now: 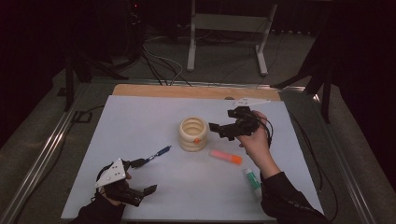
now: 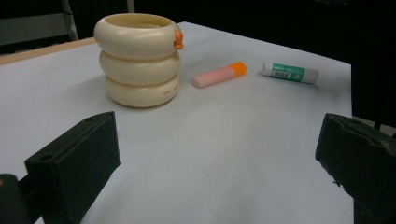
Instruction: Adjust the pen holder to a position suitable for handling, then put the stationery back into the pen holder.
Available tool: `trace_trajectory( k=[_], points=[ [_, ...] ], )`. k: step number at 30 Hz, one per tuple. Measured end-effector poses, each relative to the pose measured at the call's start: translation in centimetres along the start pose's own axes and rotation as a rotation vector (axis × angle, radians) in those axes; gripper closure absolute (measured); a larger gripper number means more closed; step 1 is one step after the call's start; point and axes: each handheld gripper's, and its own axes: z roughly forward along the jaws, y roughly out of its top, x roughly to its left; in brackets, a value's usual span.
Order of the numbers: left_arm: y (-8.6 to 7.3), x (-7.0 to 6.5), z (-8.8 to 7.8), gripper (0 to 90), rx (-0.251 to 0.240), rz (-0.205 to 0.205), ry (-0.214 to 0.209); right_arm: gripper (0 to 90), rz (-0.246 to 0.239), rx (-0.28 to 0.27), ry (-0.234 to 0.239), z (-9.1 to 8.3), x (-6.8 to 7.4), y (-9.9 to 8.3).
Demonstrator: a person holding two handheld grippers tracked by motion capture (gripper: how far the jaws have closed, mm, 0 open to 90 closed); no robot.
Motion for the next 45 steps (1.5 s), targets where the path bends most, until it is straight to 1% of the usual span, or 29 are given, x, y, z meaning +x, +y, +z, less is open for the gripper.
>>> trace_trajectory(
  k=[1,2,3,5,6,7,8,9,11,12,14,15,17,19,22,23,24,26,29,31,33,37,40,42,43,45],
  points=[
    [0.0,0.0,0.0,0.2,0.0,0.0,0.0,1.1,-0.005,-0.016,0.011,-0.3,-0.1,-0.2],
    [0.2,0.0,0.0,0.2,0.008,0.006,-0.015,1.1,-0.012,-0.025,0.013,-0.5,-0.1,-0.3],
    [0.2,0.0,0.0,0.2,0.008,0.012,-0.021,1.1,-0.021,-0.03,0.019,-0.7,-0.1,-0.5],
    [0.4,0.1,0.0,0.2,0.02,0.015,-0.047,1.1,-0.039,-0.053,0.047,-1.1,-0.2,-0.9],
    [0.6,0.1,0.0,0.2,0.02,0.022,-0.048,1.2,-0.042,-0.057,0.051,-1.2,-0.2,-1.1],
    [0.7,0.1,-0.1,0.2,0.024,0.025,-0.053,1.2,-0.058,-0.064,0.052,-1.4,-0.1,-1.4],
    [0.8,0.1,-0.1,0.2,0.026,0.025,-0.054,1.2,-0.058,-0.067,0.06,-1.5,-0.1,-1.5],
    [0.9,0.1,-0.1,0.2,0.025,0.032,-0.046,1.1,-0.052,-0.068,0.071,-1.6,-0.1,-1.8],
    [1.0,0.2,0.0,0.2,0.024,0.028,-0.042,1.1,-0.053,-0.076,0.084,-1.8,-0.1,-2.3],
    [1.0,0.2,0.0,0.2,0.02,0.026,-0.032,1.1,-0.052,-0.083,0.093,-1.9,0.0,-2.5],
    [1.1,0.5,0.0,0.2,0.009,0.017,-0.001,1.1,-0.054,-0.083,0.09,-2.2,0.0,-2.9],
    [1.2,0.7,0.0,0.2,0.004,0.012,0.007,1.1,-0.051,-0.092,0.1,-2.3,0.0,-3.1],
    [1.4,1.1,-0.2,0.2,-0.013,-0.001,0.023,1.1,-0.057,-0.094,0.097,-2.5,0.2,-3.5],
    [1.6,1.5,-0.3,0.2,-0.021,-0.008,0.03,1.1,-0.054,-0.108,0.11,-2.9,0.2,-3.8],
    [1.7,2.1,-0.4,0.2,-0.012,-0.013,0.036,1.1,-0.054,-0.118,0.112,-3.3,0.3,-4.3],
    [1.8,2.4,-0.3,0.2,-0.008,-0.017,0.044,1.1,-0.057,-0.12,0.109,-3.4,0.4,-4.4],
    [1.8,2.7,-0.3,0.2,-0.004,-0.023,0.041,1.1,-0.055,-0.121,0.11,-3.5,0.4,-4.5],
    [1.8,3.3,-0.1,0.2,0.006,-0.035,0.045,1.1,-0.055,-0.13,0.121,-3.7,0.5,-4.9],
    [1.8,3.9,0.1,0.2,0.019,-0.038,0.045,1.1,-0.066,-0.135,0.127,-3.8,0.7,-5.5],
    [1.8,4.3,0.2,0.2,0.027,-0.041,0.047,1.1,-0.063,-0.14,0.128,-4.0,0.8,-5.8],
    [1.9,4.6,0.2,0.3,0.028,-0.043,0.036,1.1,-0.062,-0.154,0.134,-4.1,0.8,-6.1],
    [1.7,5.4,0.3,0.3,0.035,-0.049,0.008,1.1,-0.045,-0.177,0.15,-4.5,0.7,-6.6],
    [1.5,6.2,0.3,0.3,0.041,-0.05,0.001,1.1,-0.035,-0.186,0.157,-4.7,0.7,-6.9],
    [1.5,6.7,0.3,0.3,0.051,-0.048,0.003,1.1,-0.03,-0.189,0.157,-4.9,0.7,-7.1],
    [1.4,6.9,0.3,0.3,0.054,-0.058,-0.004,1.1,-0.028,-0.194,0.158,-5.0,0.7,-7.2],
    [1.3,7.3,0.2,0.3,0.053,-0.07,0.002,1.1,-0.025,-0.198,0.16,-5.1,0.7,-7.3]
  ],
)
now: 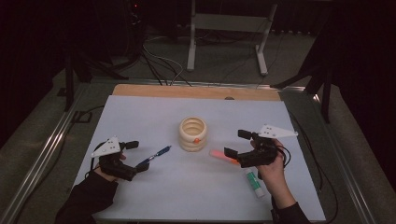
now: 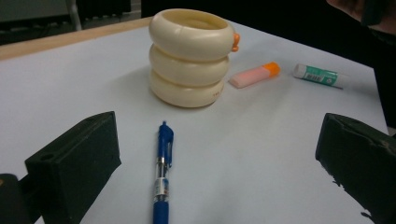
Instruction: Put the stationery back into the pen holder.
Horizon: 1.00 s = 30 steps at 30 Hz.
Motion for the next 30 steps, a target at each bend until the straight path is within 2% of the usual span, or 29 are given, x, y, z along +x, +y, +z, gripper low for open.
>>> trace_trajectory(
  k=[4,6,8,10,20,24,30],
  points=[
    [-0.3,0.5,0.1,0.3,0.027,-0.009,0.01,1.1,-0.006,-0.005,0.001,-0.2,0.1,-0.2],
    [-0.6,0.6,0.2,0.3,0.049,-0.023,0.002,1.1,-0.006,-0.011,0.008,-0.2,0.2,-0.4],
    [-0.9,0.6,0.4,0.3,0.076,-0.019,0.009,1.1,-0.008,-0.01,0.006,-0.2,0.3,-0.5],
    [-1.1,0.6,0.5,0.3,0.111,-0.019,0.047,1.1,-0.008,-0.012,0.01,-0.1,0.3,-0.7],
    [-2.1,0.6,1.4,3.8,0.253,0.0,0.073,1.1,-0.001,-0.008,0.019,0.2,0.2,-1.1],
    [-2.1,0.5,1.6,16.3,0.28,0.016,0.106,1.2,0.009,-0.007,0.021,0.3,-0.1,-1.4],
    [-2.2,0.5,1.8,30.2,0.321,0.049,0.126,1.2,0.011,-0.005,0.025,0.4,-0.1,-1.5]
  ],
)
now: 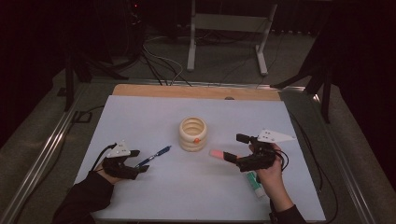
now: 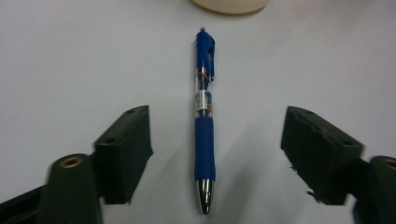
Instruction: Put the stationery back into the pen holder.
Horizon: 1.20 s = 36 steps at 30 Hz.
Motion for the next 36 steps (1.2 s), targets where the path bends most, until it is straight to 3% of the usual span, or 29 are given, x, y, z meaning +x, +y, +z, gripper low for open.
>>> trace_trajectory(
  k=[5,12,24,32,36],
  points=[
    [0.1,-0.2,0.3,44.6,0.036,0.035,0.023,1.2,0.0,0.005,0.002,0.1,0.0,-0.1],
    [0.1,-0.2,1.0,56.6,0.091,0.062,0.059,1.2,0.0,0.006,0.003,0.1,0.0,-0.1],
    [0.7,0.2,1.5,78.4,0.117,0.042,0.03,1.2,-0.003,0.004,-0.001,0.1,0.0,-0.1],
    [0.8,-0.1,1.5,80.9,0.123,0.054,0.048,1.2,-0.003,0.002,0.002,0.1,0.0,-0.1],
    [0.8,-0.2,1.5,81.1,0.114,0.039,0.015,1.2,-0.003,-0.001,0.003,0.0,0.0,0.0]
  ],
)
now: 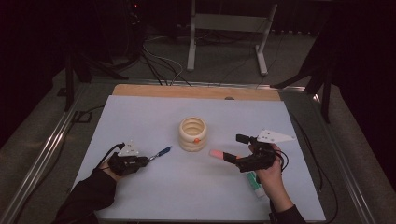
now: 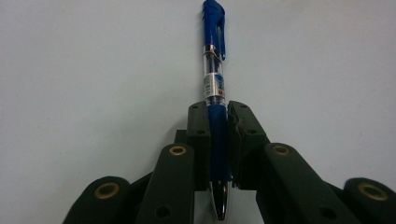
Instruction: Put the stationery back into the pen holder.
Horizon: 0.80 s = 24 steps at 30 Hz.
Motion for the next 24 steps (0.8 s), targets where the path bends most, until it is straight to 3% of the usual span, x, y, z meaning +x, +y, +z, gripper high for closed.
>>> trace_trajectory(
  k=[4,24],
  points=[
    [0.3,-0.1,-0.3,81.1,-0.01,-0.007,-0.024,1.2,0.003,-0.001,-0.001,-0.1,0.0,0.0],
    [2.2,-2.7,-0.1,81.1,0.069,0.076,-0.144,1.2,-0.004,-0.007,-0.007,-0.4,0.2,0.1]
  ],
)
